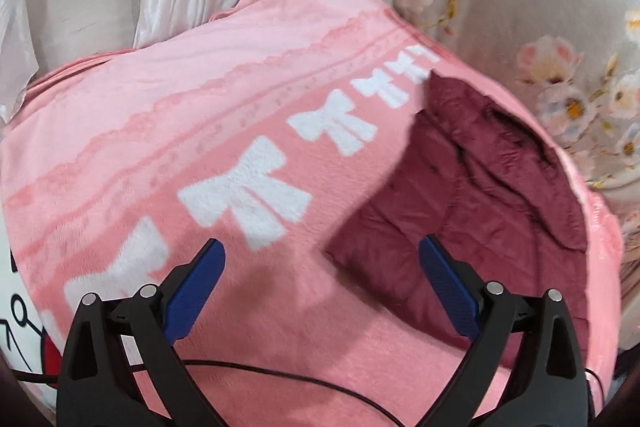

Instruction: Fold large clothes

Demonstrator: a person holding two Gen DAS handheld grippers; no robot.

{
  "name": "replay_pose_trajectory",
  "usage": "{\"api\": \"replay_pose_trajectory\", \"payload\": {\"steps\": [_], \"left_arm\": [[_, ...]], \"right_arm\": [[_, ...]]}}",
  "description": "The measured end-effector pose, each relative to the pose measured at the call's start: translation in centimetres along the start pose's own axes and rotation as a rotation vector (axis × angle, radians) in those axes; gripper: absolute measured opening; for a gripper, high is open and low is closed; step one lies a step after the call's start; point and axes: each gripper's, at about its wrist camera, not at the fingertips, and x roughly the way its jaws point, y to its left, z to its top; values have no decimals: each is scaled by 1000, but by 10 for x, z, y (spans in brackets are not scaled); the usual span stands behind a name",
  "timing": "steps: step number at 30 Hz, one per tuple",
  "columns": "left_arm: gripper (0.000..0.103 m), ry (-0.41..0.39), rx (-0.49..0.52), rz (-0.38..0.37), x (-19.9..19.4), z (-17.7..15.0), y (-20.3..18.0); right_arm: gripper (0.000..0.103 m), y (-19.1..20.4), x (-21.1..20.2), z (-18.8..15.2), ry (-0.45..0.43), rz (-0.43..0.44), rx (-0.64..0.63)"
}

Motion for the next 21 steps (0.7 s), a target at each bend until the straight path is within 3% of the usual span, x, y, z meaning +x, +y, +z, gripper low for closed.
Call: {"api": "replay_pose_trajectory", "payload": {"steps": [7,9,10,11,12,13,14,15,18,21], "left_arm": [[95,191,49,-19,89,-7,-28],[92,152,62,18,89,-8,-35],[88,157,67,4,89,-8,-39],[78,161,68,-7,89,-9,-41],[59,166,74,-30,88,-8,-45],[50,175,77,-44,87,-8,-48],[27,186,80,-65,86,-7,-50],[11,196,86,-94,84,-6,-54],[6,153,119,-128,58,-3,-62],[5,104,135,-211,14,2,-59]], "right_arm": [[67,-21,27,14,52,23,101],[67,-22,34,16,71,40,118],[62,-22,35,17,72,47,121],[47,-21,35,17,73,61,122],[38,-20,35,17,79,78,122],[24,-19,35,17,80,87,123],[10,-17,32,18,76,98,122],[7,-14,27,19,66,103,111],[4,-2,-5,22,-15,110,42],[3,14,-56,22,-126,145,-77]]}}
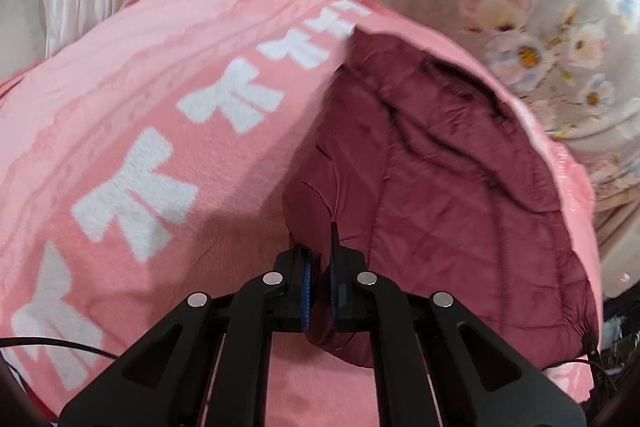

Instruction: Fold large clothes

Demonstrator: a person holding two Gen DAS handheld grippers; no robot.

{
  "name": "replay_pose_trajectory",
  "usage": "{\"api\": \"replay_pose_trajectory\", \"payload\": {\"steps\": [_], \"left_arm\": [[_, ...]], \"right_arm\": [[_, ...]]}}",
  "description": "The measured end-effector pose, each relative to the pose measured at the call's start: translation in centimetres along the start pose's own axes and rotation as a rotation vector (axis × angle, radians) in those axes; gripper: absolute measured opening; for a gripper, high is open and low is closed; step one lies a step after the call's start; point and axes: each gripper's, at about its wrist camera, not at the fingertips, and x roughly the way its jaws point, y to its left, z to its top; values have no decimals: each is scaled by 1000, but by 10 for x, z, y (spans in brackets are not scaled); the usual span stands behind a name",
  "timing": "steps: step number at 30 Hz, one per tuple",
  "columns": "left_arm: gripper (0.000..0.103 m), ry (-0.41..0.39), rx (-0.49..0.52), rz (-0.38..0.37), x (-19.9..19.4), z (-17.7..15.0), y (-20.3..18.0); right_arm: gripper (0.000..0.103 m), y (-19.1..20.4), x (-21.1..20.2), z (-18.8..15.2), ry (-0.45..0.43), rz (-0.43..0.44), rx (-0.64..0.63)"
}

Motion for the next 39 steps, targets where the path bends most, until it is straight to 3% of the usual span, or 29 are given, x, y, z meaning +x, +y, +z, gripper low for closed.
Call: {"api": "replay_pose_trajectory", "payload": {"steps": [7,11,15,18,21,24,30,35,39], "left_arm": [[5,-146,71,-141,-148,-31,18],[5,-206,53,-157,-219,-56,37],[5,-266,23,-164,-243,-51,41],[5,-269,35,-136,-224,-32,30],[6,-267,35,-78,-189,-7,17],[6,-274,37,21,-146,20,1],[6,-272,33,198,-57,69,-23],[5,-274,18,217,-26,99,-31],[5,-232,38,264,13,125,-42]], "right_arm": [[3,48,-144,-27,-162,71,-363],[3,52,-207,-39,-205,48,-392],[3,41,-214,-19,-255,56,-293],[3,31,-185,-1,-257,45,-229],[3,16,-130,26,-223,37,-113],[3,8,-87,44,-205,16,-43],[3,16,-3,75,-185,-97,-25],[3,16,44,96,-173,-141,13],[3,16,91,110,-118,-182,26]]}}
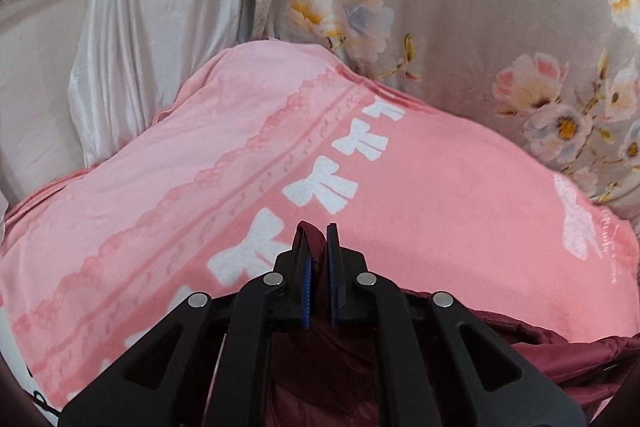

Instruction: Fold large clothes

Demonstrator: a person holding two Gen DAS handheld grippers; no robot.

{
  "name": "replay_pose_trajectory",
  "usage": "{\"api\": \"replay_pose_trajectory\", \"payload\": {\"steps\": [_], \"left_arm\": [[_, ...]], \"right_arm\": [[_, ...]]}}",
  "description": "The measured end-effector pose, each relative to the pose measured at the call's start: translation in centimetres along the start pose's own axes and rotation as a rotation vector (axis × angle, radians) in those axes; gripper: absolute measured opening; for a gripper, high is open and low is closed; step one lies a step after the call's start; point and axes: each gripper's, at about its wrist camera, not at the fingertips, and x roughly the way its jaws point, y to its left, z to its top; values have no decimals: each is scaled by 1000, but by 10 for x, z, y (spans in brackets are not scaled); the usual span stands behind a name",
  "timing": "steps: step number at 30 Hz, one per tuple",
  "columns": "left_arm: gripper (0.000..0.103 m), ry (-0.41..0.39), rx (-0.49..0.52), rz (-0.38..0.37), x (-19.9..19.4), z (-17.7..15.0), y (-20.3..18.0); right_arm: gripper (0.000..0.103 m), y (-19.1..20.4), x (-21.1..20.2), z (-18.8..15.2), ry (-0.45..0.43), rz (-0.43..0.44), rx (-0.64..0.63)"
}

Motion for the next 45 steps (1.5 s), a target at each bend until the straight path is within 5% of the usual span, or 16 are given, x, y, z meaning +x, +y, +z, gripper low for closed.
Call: {"api": "replay_pose_trajectory", "payload": {"steps": [14,16,20,21,25,29,33,35,37,45], "left_arm": [[8,161,126,179,133,-32,-30],[14,190,108,174,143,-36,-27],[48,222,51,186,154,-40,-16],[49,220,35,173,152,-38,-12],[50,123,28,136,106,-19,0],[50,13,76,63,34,-5,-11],[50,-23,202,-51,-15,-19,-62],[50,20,247,-102,-16,-37,-88],[50,43,283,-99,-12,-57,-109],[49,172,273,-71,36,-114,-127]], "right_arm": [[3,17,101,-31,207,-63,-50],[4,21,109,-34,228,-81,-66],[9,23,111,-34,238,-92,-69],[10,21,108,-31,229,-88,-57],[48,7,54,-11,47,-119,13],[46,22,-4,5,-79,-22,29],[32,76,-31,0,-62,134,-57],[14,103,-30,-7,-16,201,-93],[7,125,-26,-20,22,241,-120],[5,154,12,-61,139,253,-127]]}}
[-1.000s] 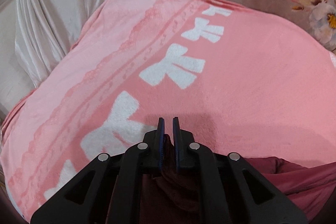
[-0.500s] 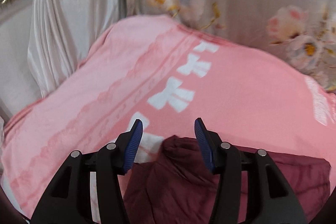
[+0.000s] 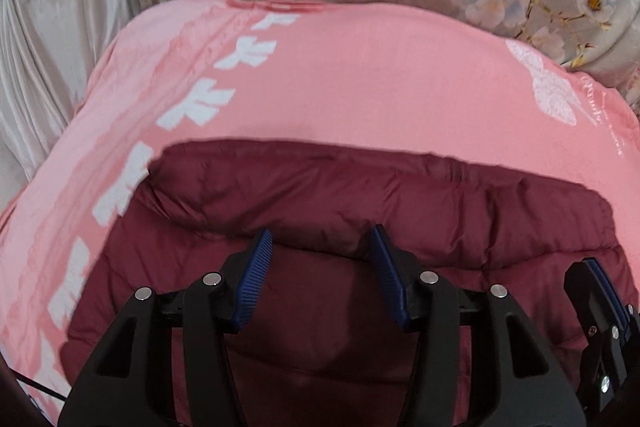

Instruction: Fold large clothes

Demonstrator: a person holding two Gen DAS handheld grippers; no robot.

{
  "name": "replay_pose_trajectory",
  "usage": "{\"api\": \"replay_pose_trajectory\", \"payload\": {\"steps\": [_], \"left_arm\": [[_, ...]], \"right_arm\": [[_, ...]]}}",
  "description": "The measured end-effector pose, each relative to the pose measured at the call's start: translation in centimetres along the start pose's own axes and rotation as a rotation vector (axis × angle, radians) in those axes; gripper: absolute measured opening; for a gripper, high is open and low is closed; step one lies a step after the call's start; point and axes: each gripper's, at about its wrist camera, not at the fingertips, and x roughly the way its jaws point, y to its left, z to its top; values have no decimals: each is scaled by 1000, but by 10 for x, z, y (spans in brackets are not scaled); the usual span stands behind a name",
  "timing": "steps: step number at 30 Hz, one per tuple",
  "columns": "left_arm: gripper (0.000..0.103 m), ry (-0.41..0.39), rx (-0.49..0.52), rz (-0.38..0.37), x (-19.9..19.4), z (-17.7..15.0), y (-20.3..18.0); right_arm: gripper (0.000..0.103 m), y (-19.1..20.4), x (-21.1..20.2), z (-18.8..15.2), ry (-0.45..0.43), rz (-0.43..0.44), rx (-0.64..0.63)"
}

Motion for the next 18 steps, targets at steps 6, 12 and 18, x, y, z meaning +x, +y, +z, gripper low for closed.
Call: {"api": "replay_pose_trajectory", "payload": {"steps": [6,12,18], "left_arm": [[51,-15,-3,28,11,-13,-2],[52,-28,-4,33,16,-20,-3],[52,-25,-5,36,21,-22,-3]], "right_arm": [[5,-8,29,-20,69,-8,17],[5,-8,42,-24,107,-16,7],[4,-9,51,-24,152,-10,11]]}}
